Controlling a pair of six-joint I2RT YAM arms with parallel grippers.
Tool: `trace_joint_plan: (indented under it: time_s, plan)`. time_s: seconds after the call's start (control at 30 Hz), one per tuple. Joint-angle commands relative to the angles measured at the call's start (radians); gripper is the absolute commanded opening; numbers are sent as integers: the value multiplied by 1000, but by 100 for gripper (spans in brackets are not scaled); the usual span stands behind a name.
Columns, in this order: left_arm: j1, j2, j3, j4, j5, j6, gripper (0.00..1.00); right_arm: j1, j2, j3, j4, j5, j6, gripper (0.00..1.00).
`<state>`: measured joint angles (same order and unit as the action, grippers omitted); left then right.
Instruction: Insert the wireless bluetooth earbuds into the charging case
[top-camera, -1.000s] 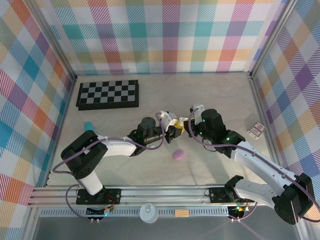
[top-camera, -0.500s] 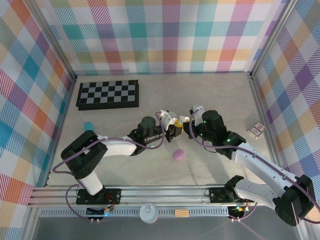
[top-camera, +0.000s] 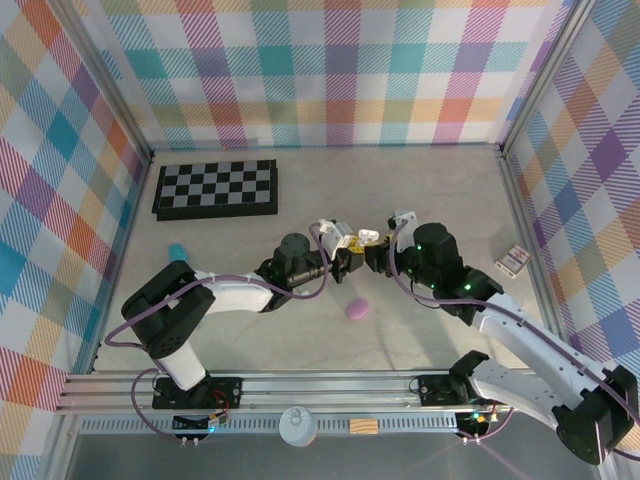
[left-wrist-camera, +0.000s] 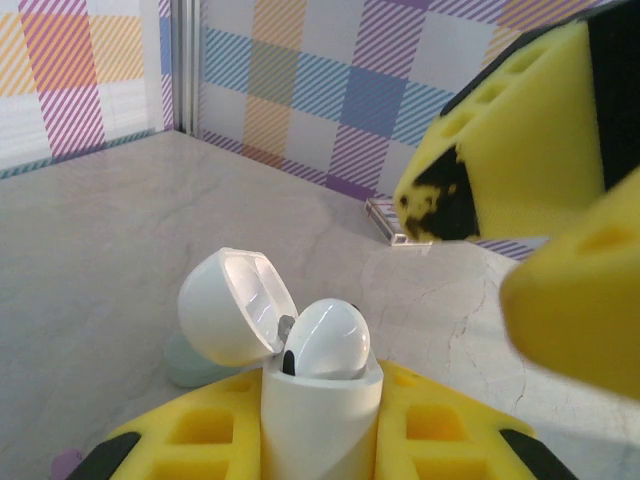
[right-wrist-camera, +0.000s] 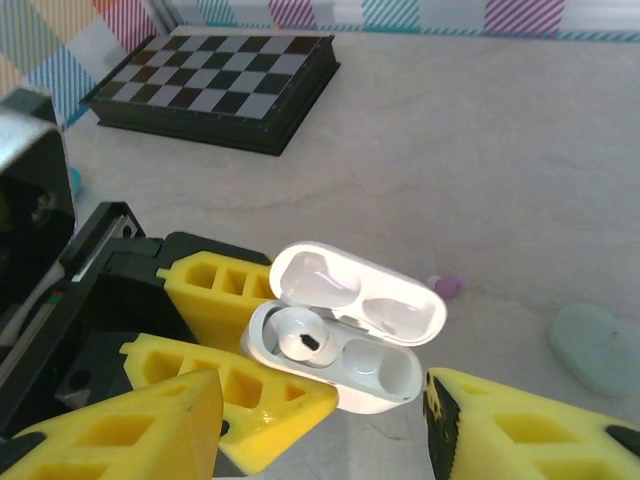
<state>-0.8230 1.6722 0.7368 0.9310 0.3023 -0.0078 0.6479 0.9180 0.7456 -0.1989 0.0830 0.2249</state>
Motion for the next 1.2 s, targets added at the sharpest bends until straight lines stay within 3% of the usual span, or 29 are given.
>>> trace_joint_plan:
  time_s: [0.0,0.27,0.47,0.57,0.8,1.17]
  plan:
    - [10,-29,-31,99,29,17,0,-19,-51,-22,23,28,42,58]
    - [66,-90,-94,158,114,54,0,-254,-118,-59,-29,-125,251,61]
    - [106,-187,-161,150,176,105,0,-424,23,-13,-267,-207,268,61]
    - [121,-226,-192,159,218,123,0,-437,143,25,-365,-181,250,61]
    - [136,-275,-238,217,247,128,0,-443,386,25,-350,-268,249,61]
    - [145,-280,-252,221,251,129,0,-442,497,-7,-278,-289,230,55]
